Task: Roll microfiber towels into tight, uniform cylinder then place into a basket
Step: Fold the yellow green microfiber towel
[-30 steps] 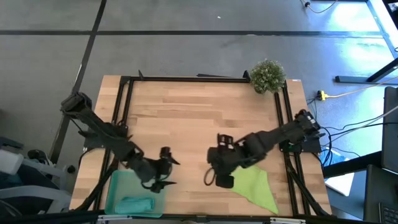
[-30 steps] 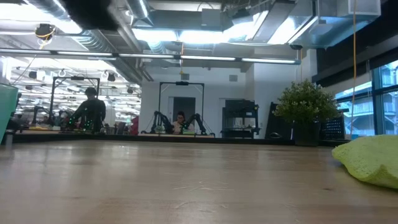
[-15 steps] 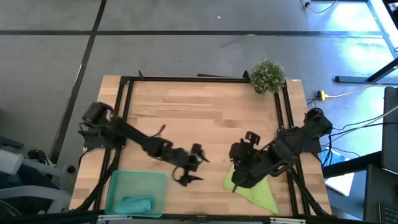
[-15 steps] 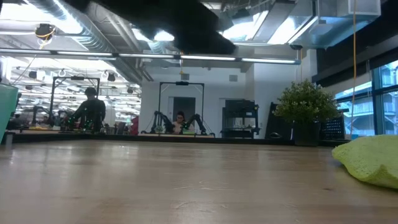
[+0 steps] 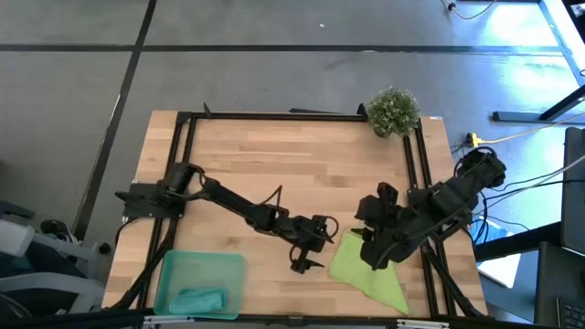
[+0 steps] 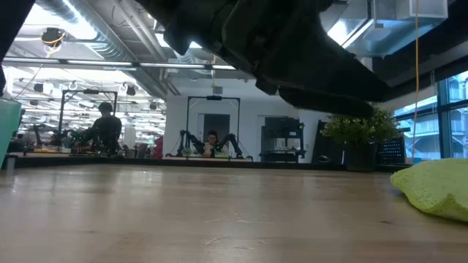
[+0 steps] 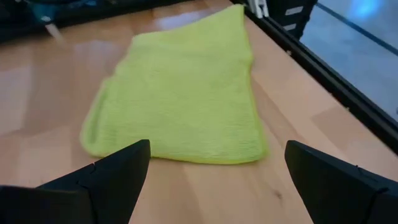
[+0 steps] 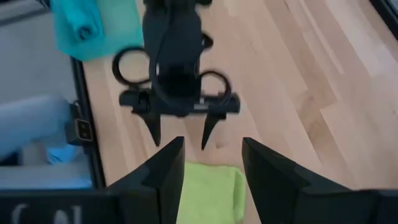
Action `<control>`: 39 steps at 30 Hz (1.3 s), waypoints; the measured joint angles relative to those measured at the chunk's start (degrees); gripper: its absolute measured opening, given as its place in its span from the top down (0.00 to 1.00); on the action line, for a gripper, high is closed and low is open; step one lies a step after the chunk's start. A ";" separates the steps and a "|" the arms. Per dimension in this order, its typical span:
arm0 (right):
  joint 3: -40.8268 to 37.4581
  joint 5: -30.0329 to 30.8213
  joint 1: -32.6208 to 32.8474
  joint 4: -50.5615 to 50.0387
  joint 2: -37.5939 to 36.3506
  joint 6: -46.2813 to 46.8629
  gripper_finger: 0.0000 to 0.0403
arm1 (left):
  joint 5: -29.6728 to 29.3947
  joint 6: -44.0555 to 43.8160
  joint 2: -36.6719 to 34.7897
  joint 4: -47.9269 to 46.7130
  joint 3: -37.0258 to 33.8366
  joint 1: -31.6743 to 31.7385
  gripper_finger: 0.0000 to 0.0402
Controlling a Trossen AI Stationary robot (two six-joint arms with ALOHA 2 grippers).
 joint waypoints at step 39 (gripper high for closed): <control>0.00 -1.50 0.07 4.19 -0.58 -1.72 0.60 | -8.40 5.00 9.81 12.71 3.81 -7.75 0.43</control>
